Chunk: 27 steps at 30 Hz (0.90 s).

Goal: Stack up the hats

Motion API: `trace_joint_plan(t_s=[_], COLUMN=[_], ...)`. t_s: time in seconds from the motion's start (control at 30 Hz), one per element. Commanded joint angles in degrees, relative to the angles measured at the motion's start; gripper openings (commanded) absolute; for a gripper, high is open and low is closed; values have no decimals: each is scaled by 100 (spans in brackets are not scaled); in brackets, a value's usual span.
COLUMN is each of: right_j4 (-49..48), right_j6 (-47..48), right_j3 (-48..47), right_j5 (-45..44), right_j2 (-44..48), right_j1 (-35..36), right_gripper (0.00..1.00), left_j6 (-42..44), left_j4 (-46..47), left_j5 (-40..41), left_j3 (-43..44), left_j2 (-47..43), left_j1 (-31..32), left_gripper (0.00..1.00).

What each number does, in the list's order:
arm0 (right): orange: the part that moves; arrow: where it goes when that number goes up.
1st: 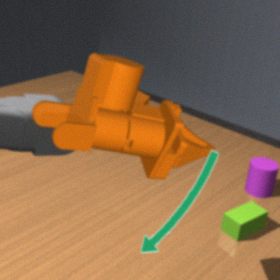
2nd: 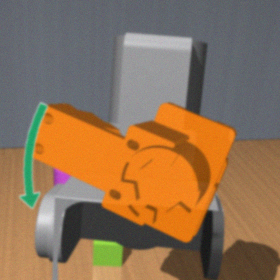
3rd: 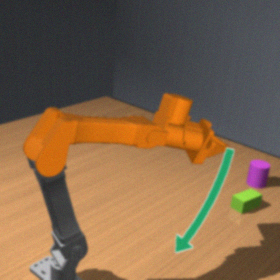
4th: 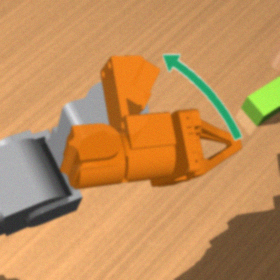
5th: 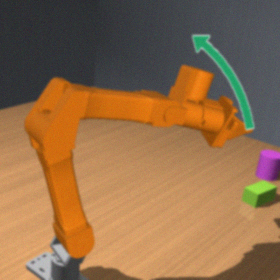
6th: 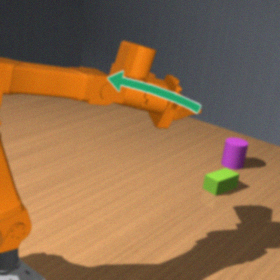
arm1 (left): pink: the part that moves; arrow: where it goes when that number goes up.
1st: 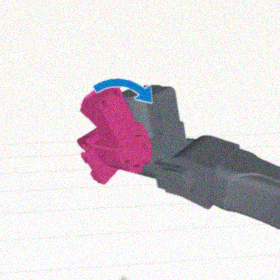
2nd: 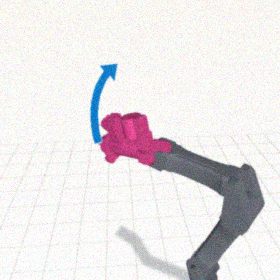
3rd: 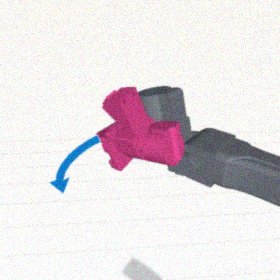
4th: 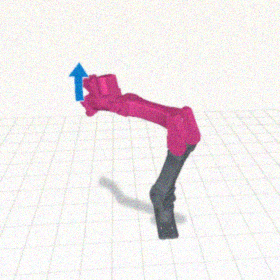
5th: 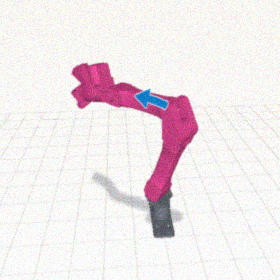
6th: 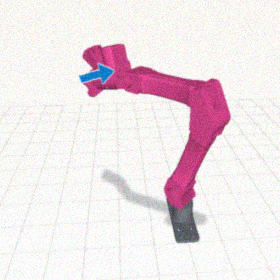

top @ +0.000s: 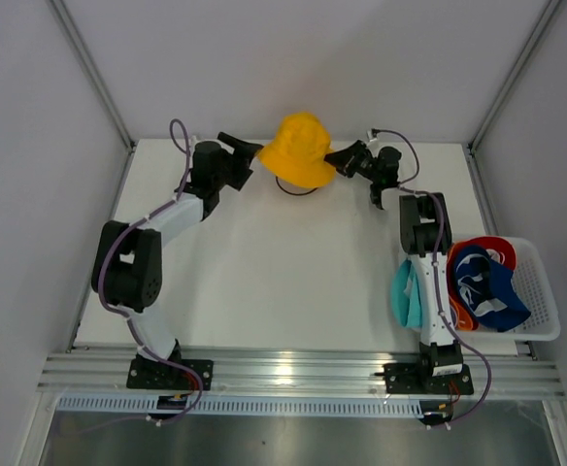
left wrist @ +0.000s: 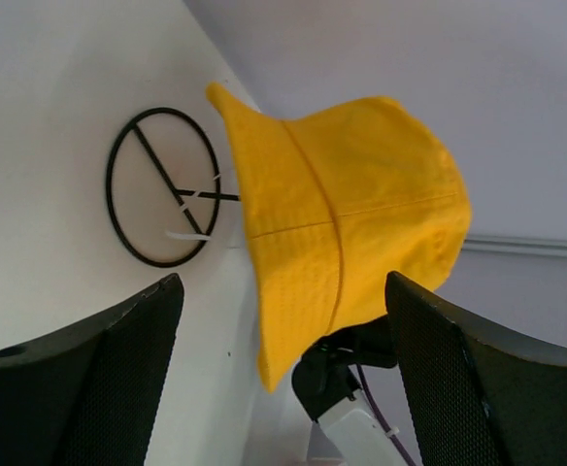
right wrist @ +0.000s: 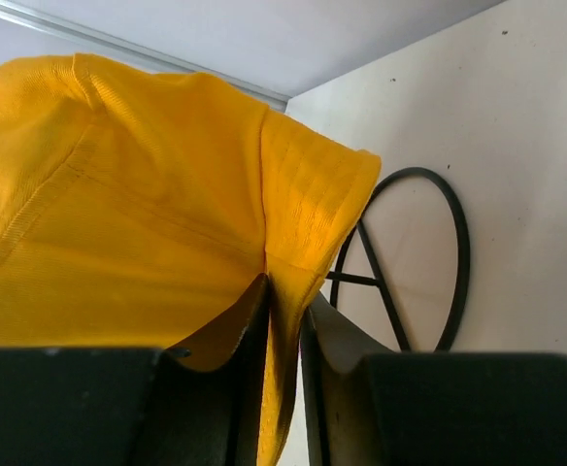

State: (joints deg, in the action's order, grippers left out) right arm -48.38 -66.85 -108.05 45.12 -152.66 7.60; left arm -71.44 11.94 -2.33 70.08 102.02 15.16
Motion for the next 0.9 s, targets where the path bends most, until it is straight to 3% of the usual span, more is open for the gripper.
trace_joint_plan(t_s=[0.0,0.23,0.43,0.57,0.7,0.87], right_j4=[-444,-119,31,48,13,170], right_j6=[163,453,515,541,498,655], right_j3=[-23,47,65,91,65,109], right_j5=[-144,-162,-109,-100,-100,-56], right_j2=[544,1036,1072,1028,957,966], right_j1=[-135,-206,-206,-188,-162,-136], right_gripper=[22,25,25,25,25,24], left_j6=[-152,-125,-213,-72,-326,-520], left_j4=[950,1451,1135,371,956,1275], left_j5=[-451,-637,-444,-137,-162,-286], left_j3=[250,453,542,314,-81,84], left_j2=[256,538,750,531,582,1004], left_j1=[5,92,128,154,163,189], left_gripper=[87,85,84,84,84,81])
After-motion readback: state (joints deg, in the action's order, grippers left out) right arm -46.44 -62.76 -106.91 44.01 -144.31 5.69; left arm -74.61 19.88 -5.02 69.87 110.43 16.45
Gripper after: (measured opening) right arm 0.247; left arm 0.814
